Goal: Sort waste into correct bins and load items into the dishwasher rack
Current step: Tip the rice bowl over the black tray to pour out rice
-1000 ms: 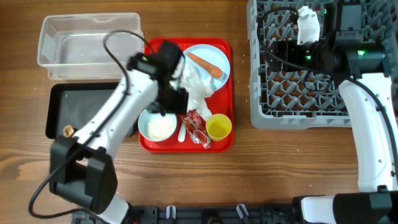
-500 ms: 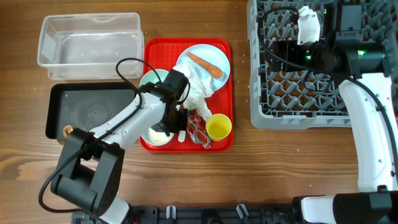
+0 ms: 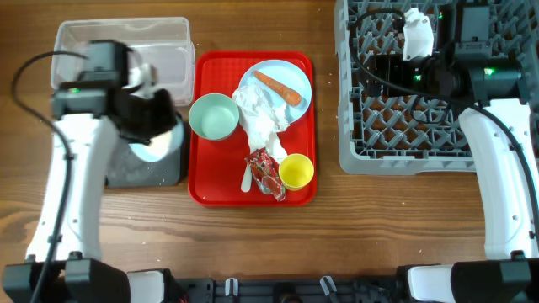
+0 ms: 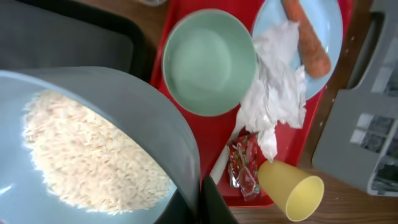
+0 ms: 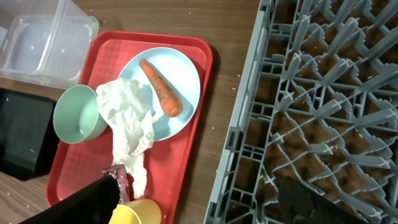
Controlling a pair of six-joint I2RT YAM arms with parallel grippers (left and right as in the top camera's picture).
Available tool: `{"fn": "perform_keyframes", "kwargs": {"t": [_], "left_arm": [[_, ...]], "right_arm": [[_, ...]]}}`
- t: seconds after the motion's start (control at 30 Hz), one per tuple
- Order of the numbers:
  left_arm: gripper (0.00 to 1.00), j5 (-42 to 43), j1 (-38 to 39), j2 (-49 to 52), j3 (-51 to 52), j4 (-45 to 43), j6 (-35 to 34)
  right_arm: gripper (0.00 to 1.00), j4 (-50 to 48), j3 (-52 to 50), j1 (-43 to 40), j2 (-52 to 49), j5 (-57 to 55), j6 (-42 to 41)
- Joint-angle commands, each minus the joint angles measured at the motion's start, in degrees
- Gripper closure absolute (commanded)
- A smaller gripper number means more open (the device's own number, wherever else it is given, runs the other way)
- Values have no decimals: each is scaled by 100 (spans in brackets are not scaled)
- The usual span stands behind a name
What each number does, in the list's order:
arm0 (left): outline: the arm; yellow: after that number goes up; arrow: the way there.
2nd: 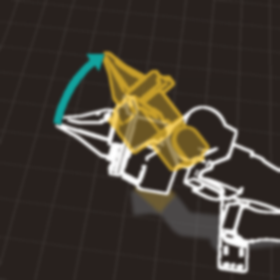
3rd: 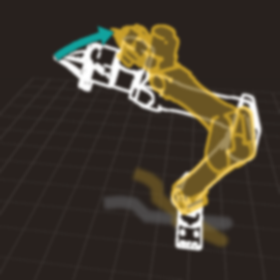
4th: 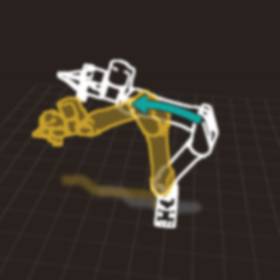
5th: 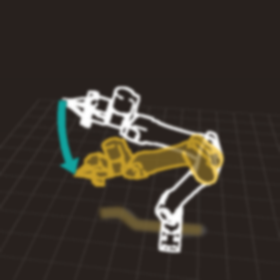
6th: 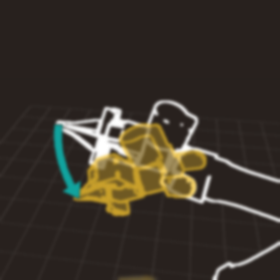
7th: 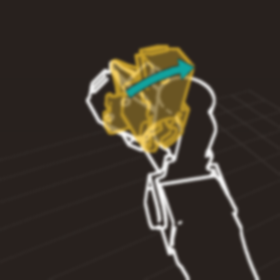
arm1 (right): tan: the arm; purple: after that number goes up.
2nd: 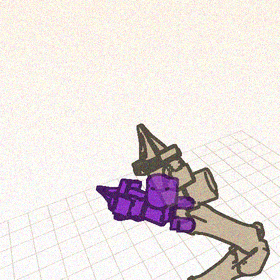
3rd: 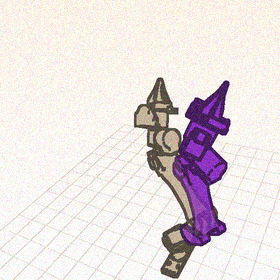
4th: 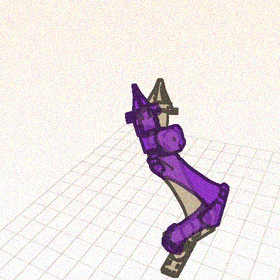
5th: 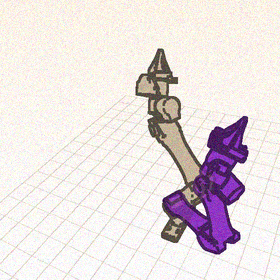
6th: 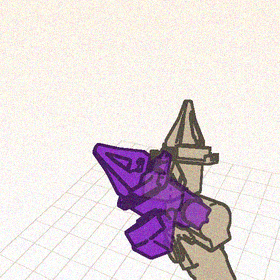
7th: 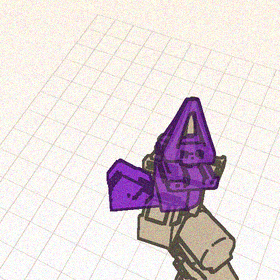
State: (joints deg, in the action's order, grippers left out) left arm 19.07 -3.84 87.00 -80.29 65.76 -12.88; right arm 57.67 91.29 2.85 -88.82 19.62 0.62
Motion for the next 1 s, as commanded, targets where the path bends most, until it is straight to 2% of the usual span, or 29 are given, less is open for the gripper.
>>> {"fn": "perform_keyframes", "kwargs": {"t": [0.0, 0.23, 0.37, 0.47, 0.6, 0.67, 0.77, 0.97], "left_arm": [[96, 1729, -1040, 251, 127, -70, 1399], [96, 4129, -2820, 962, 754, -76, 3276], [96, 5296, -3239, 1574, 1019, -52, 3939], [96, 6081, -3320, 1827, 1027, 33, 3950], [96, 6660, -3320, 1829, 1027, 35, 3945], [96, 6946, -3324, 1829, 1027, 33, 3674], [96, 7097, -3355, 1827, 1027, 39, 2986], [96, 7128, -3357, 1827, 1027, 101, 2693]], "right_arm": [[15, -44, 85, 20, -35, -37, -74], [15, -44, 85, 20, -35, -37, -66], [15, -52, 85, 20, -35, -37, -66], [15, 13, 85, 20, -35, -37, -66], [15, 31, 85, 20, -35, -37, -76], [15, 57, 85, 20, -35, -37, -79], [15, 85, 85, 20, -35, -37, -79], [14, 90, 85, 20, -35, -37, -79]]}}
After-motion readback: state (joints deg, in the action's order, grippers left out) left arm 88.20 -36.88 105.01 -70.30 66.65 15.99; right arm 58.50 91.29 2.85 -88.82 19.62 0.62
